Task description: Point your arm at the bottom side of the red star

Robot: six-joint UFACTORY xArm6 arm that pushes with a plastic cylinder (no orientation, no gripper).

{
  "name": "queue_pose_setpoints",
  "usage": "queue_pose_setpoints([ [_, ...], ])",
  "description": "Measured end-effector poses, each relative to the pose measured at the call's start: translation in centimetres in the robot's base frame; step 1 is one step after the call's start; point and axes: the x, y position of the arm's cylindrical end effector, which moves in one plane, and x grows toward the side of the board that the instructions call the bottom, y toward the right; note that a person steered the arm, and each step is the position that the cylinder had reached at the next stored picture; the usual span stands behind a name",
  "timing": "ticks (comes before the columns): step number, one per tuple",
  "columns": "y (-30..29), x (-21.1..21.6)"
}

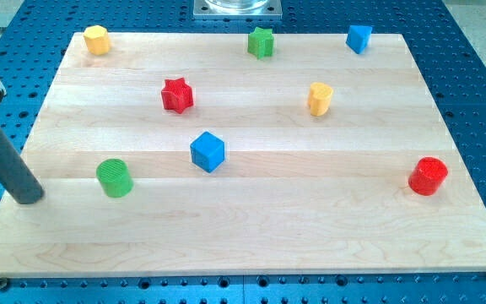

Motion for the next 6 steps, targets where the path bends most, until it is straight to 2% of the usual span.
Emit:
queue_pose_setpoints([
  [2,0.5,0.0],
  [3,0.0,-4.4],
  [4,1.5,-6.7],
  [6,19.2,-11.1],
])
